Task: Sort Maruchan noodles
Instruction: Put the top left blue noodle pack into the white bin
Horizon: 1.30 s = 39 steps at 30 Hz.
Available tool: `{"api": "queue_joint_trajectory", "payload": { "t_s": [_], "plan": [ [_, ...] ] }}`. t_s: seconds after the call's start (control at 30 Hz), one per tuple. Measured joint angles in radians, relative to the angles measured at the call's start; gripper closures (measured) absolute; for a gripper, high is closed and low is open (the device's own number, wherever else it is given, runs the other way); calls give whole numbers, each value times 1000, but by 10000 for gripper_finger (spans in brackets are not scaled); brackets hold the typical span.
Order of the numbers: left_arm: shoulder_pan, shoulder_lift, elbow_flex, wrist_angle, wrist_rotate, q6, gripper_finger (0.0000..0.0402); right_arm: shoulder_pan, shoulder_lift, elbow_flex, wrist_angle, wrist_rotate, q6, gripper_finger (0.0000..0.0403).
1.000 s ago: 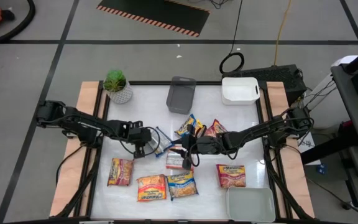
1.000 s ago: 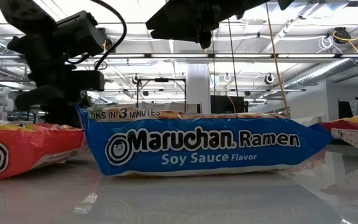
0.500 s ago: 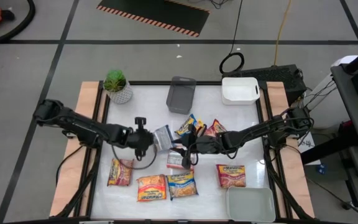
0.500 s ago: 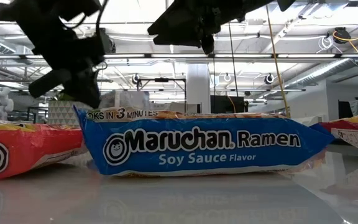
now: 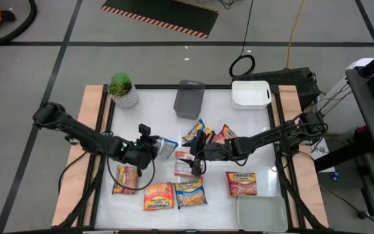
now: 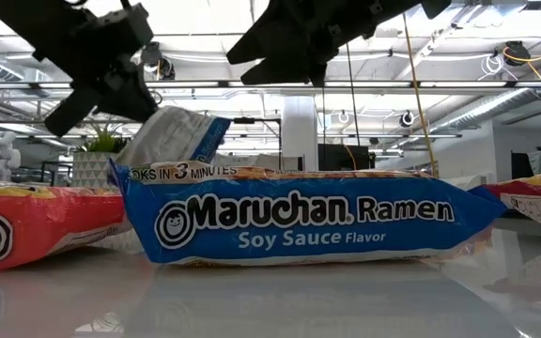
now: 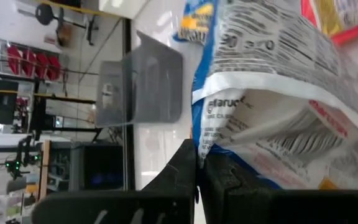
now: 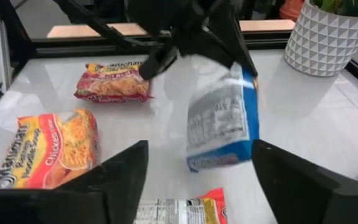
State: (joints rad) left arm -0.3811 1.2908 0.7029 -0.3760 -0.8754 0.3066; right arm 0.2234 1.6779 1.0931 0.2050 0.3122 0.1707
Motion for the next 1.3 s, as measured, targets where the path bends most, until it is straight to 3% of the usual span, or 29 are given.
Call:
{"api": "queue_joint_trajectory", "payload": {
  "t_s": [0.27,0.47,0.77,0.97,1.1,1.3],
  "plan": [
    [-23,-54,0,97,-107,8,398,-4,0,0,-7,53,3,88],
    [-36,-101,0,125,-284,-19,398,-9,0,0,0,110,-2,87],
    [-88,-153,0,242,-285,20,398,-8,0,0,47,187,-64,87],
    [-121,-154,0,316,-285,82,398,-8,0,-91,312,182,-89,87],
    [-126,-154,0,335,-284,89,398,-21,0,-179,504,116,-80,87],
    [-121,-154,0,337,-281,91,398,-45,0,-230,627,67,-40,87]
  ]
}}
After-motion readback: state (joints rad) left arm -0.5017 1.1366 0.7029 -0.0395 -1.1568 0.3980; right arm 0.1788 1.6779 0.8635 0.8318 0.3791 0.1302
